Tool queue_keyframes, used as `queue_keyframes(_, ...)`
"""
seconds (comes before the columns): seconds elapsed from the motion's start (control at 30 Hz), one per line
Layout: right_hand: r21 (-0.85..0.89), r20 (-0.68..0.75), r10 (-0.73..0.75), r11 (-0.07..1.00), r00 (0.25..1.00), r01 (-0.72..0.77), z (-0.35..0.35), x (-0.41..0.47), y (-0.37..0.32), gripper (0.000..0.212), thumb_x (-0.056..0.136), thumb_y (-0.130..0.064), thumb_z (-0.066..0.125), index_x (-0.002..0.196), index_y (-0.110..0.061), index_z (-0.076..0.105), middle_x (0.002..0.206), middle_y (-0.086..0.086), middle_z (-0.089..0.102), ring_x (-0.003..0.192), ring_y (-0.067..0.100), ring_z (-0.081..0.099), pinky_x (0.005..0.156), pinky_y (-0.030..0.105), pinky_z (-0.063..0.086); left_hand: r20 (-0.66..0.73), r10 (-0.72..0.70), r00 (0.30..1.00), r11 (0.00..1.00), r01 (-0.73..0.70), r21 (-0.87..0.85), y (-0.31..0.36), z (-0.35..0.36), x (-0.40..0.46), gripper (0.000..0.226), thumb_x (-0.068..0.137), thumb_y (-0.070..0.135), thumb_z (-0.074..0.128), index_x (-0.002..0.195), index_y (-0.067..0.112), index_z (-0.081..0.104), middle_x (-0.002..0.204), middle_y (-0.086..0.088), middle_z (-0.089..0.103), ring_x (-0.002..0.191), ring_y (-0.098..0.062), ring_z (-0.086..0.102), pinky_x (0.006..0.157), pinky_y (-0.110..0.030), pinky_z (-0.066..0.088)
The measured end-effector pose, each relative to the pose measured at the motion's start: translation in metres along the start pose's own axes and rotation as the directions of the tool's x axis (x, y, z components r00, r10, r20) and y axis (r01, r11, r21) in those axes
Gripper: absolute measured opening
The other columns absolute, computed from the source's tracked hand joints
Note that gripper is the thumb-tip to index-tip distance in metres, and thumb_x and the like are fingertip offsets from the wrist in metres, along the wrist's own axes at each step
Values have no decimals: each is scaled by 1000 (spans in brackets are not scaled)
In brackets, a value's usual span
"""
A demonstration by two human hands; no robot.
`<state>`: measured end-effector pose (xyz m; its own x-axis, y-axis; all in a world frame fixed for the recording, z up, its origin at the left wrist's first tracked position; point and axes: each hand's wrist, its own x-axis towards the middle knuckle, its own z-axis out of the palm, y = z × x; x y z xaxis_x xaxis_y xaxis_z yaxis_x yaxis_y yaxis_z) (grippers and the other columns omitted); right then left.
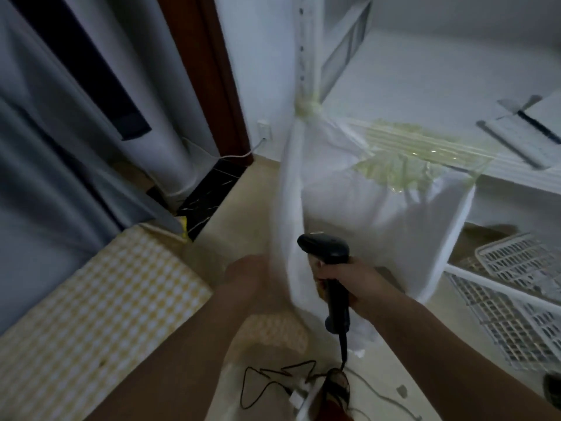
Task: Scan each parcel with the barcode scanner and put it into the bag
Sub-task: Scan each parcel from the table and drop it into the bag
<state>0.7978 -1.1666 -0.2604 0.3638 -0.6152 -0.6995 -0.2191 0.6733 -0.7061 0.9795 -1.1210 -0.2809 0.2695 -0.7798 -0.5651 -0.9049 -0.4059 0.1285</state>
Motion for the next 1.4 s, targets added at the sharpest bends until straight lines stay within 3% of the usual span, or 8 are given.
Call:
queue_keyframes(0.13,-195,92,-12,980,996,29,90,-29,28,6,82,1,66,87,-2,65,75,14,60,70,25,57,73,39,49,-70,-103,992,994,104,22,-96,30,-75,33,97,29,49,127,16,50,130,-6,54,118,-26,54,92,-33,44)
queue_keyframes(0.23,-304,193,17,952,981,43,167,-57,61,7,82,1,66,89,0,63,70,12,57,64,23,55,65,36,46,-80,-223,972,975,223,-10,-175,62,-147,43,97,35,48,135,14,45,137,-7,49,126,-25,49,99,-31,40)
queue_keyframes(0.47,-468,389,44,870,920,156,326,-125,140,10,83,2,65,92,1,63,74,11,59,65,22,55,65,35,46,-73,-499,863,862,487,-136,-326,134,-311,43,95,32,52,133,13,48,139,-8,50,127,-26,51,99,-34,44)
queue_keyframes(0.6,-564,488,107,796,866,220,403,-167,184,12,83,0,67,95,1,64,80,13,60,70,23,57,66,34,47,16,-617,787,762,602,-238,-386,176,-395,39,90,26,59,125,9,56,130,-11,57,119,-28,57,90,-36,49)
queue_keyframes(0.77,-635,566,183,718,804,285,474,-208,225,17,81,-1,69,97,2,64,86,12,62,76,24,61,68,33,46,68,-705,706,638,674,-373,-427,212,-474,44,91,38,59,127,13,56,125,-7,60,116,-26,58,87,-35,48)
queue_keyframes(0.9,-659,589,215,686,779,309,506,-221,250,20,79,0,71,98,3,66,84,12,63,74,24,62,66,33,46,109,-779,617,489,707,-511,-445,244,-504,50,90,44,56,129,13,53,128,-8,58,117,-26,57,90,-34,48)
queue_keyframes(1.1,-729,543,267,620,796,290,533,-207,279,20,78,2,69,98,4,67,80,14,62,74,24,61,68,32,46,212,-771,601,376,698,-610,-462,281,-502,60,89,35,60,142,16,38,140,-7,45,127,-25,48,96,-33,43)
queue_keyframes(1.4,-703,520,317,685,793,188,587,-154,288,10,80,-3,70,88,-7,67,85,8,68,86,23,66,80,34,48,306,-762,571,148,613,-776,-503,290,-448,81,79,44,74,141,11,35,140,-11,44,127,-27,47,99,-34,45)
